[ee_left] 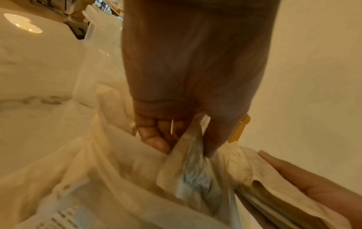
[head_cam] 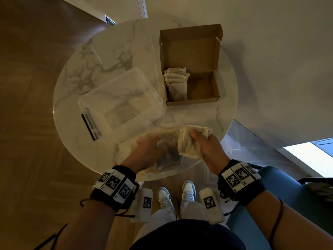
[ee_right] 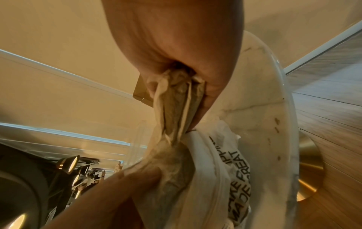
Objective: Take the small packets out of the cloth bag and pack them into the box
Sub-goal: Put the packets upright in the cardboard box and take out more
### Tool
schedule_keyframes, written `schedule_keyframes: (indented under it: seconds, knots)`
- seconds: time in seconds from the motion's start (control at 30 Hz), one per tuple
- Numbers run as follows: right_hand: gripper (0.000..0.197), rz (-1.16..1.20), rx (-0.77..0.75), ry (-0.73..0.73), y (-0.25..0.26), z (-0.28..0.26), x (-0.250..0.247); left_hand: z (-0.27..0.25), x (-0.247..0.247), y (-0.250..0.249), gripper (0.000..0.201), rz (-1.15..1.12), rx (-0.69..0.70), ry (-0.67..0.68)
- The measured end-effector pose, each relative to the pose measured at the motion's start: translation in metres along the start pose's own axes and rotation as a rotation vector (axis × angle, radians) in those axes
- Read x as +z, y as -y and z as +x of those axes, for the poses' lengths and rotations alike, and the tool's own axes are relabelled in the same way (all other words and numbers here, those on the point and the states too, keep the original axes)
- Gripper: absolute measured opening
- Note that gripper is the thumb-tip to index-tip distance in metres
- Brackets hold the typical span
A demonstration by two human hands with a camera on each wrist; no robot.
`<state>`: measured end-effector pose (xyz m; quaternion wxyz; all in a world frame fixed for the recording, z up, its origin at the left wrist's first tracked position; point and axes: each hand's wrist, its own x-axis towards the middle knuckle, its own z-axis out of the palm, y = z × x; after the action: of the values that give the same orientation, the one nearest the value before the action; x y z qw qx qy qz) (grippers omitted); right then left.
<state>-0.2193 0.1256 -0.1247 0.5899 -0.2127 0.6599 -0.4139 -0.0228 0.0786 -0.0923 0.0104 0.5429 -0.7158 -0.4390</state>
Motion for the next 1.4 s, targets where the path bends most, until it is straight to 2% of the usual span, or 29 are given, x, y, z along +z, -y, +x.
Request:
schedule_keyframes:
  seconds: [0.07,0.13,0.2,0.3,0.4,0.47,0.53,0.6,0.7,0.77,0.93,1.1,1.17,1.3,1.4]
  knots:
    - [0.029,0.014,0.003,0.007,0.001,-0.002,-0.001,-0.005,0.0,0.002,0.023,0.007,-0.05,0.085]
    - [0.028,0.018,0.004,0.012,0.002,-0.003,-0.001,-0.007,-0.002,0.001,0.028,0.107,-0.105,0.149]
    - [0.029,0.021,0.001,0.017,0.002,-0.004,-0.001,-0.008,-0.005,0.001,0.026,0.204,-0.107,0.162]
    - [0.041,-0.018,-0.004,0.002,0.002,-0.002,0.001,-0.009,-0.013,-0.001,0.039,0.317,-0.109,0.073]
    - [0.061,-0.066,-0.008,-0.006,0.005,-0.002,0.004,-0.011,-0.02,-0.011,0.036,0.47,-0.06,-0.069]
    - [0.05,-0.066,-0.026,0.0,0.006,-0.003,0.005,-0.011,-0.023,-0.015,0.028,0.42,0.044,-0.2]
    - [0.034,-0.042,-0.046,0.015,0.007,-0.005,0.004,-0.009,-0.025,-0.016,0.025,0.266,0.133,-0.276]
    - [0.029,-0.033,-0.065,0.021,0.008,-0.007,0.004,-0.009,-0.027,-0.014,0.029,0.21,0.157,-0.243]
    - [0.025,-0.033,-0.079,0.023,0.01,-0.009,0.005,-0.009,-0.032,-0.006,0.041,0.33,0.027,-0.074]
    - [0.023,-0.043,-0.082,0.024,0.011,-0.011,0.005,-0.009,-0.034,-0.001,0.045,0.387,-0.031,-0.024]
    - [0.02,-0.05,-0.064,0.044,0.012,-0.017,0.006,-0.005,-0.037,-0.003,0.051,0.291,-0.058,-0.073]
    - [0.019,-0.071,-0.086,0.036,0.015,-0.019,0.007,-0.01,-0.043,-0.011,0.044,0.627,-0.035,-0.246]
    - [0.014,-0.077,-0.091,0.04,0.017,-0.019,0.008,-0.009,-0.046,-0.015,0.047,0.605,-0.005,-0.246]
    - [0.008,-0.074,-0.082,0.053,0.021,-0.022,0.011,-0.005,-0.047,-0.011,0.05,0.371,0.063,-0.047]
    - [0.012,-0.086,-0.075,0.058,0.023,-0.024,0.013,-0.007,-0.049,-0.009,0.041,0.388,0.029,0.042]
